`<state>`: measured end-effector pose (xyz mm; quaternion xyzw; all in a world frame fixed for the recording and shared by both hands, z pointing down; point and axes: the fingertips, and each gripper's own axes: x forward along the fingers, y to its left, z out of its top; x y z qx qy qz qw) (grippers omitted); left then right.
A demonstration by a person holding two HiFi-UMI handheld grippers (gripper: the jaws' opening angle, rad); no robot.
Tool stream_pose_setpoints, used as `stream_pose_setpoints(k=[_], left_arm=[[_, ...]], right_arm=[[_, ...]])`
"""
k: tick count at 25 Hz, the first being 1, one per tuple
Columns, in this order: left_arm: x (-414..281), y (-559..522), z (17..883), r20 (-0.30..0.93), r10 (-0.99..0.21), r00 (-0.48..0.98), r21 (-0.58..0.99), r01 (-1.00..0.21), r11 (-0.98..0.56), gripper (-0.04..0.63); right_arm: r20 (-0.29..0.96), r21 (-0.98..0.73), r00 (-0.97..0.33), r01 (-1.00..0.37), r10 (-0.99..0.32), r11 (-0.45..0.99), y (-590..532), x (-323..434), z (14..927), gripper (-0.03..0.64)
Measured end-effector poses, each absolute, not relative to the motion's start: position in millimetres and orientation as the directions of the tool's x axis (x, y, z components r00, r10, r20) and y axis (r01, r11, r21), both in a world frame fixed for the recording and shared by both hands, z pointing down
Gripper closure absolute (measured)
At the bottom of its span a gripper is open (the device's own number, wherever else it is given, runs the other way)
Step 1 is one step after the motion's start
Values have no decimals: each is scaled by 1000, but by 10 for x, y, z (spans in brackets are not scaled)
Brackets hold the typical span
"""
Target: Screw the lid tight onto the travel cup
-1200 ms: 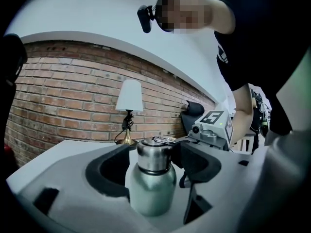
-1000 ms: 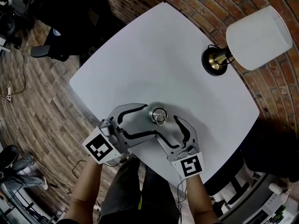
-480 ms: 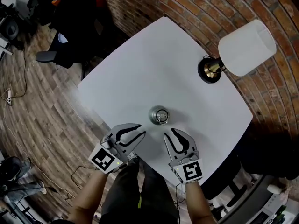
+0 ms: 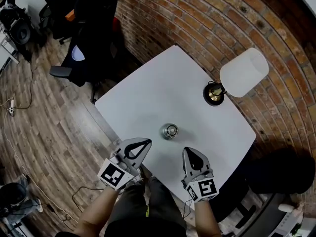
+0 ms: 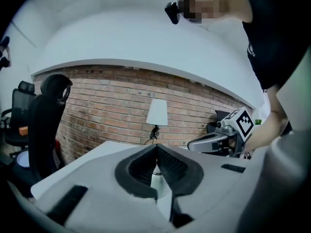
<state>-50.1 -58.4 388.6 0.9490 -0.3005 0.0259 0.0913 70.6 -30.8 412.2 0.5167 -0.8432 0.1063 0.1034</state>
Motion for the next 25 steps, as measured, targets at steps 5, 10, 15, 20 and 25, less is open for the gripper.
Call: stream_pose_setpoints(k=[5,10,15,20,25], left_arm=[[-645,-504,3442,72,-615,785,77,-619,-781,571],[-779,-452,3028,30,-678,734,49,-679,-733,571],[-904,-342,2615,-19,-699,715,25,-699,-715,571],[-1030,-224,2220,-67,-710,701,-43,-713,-700,569],[-1184,-54,1873,-119,-723,681,-91,-732,-675,569]], right_arm=[[260,-30,-439,-894,-860,447,-239,684,3773,603],[217,-5,-426,-900,-878,435,-197,806,3347,604],[161,29,-404,-910,-901,413,-153,912,2982,603],[106,39,-402,-912,-909,408,-103,960,2705,604],[55,51,-412,-908,-909,415,-44,967,2477,604]])
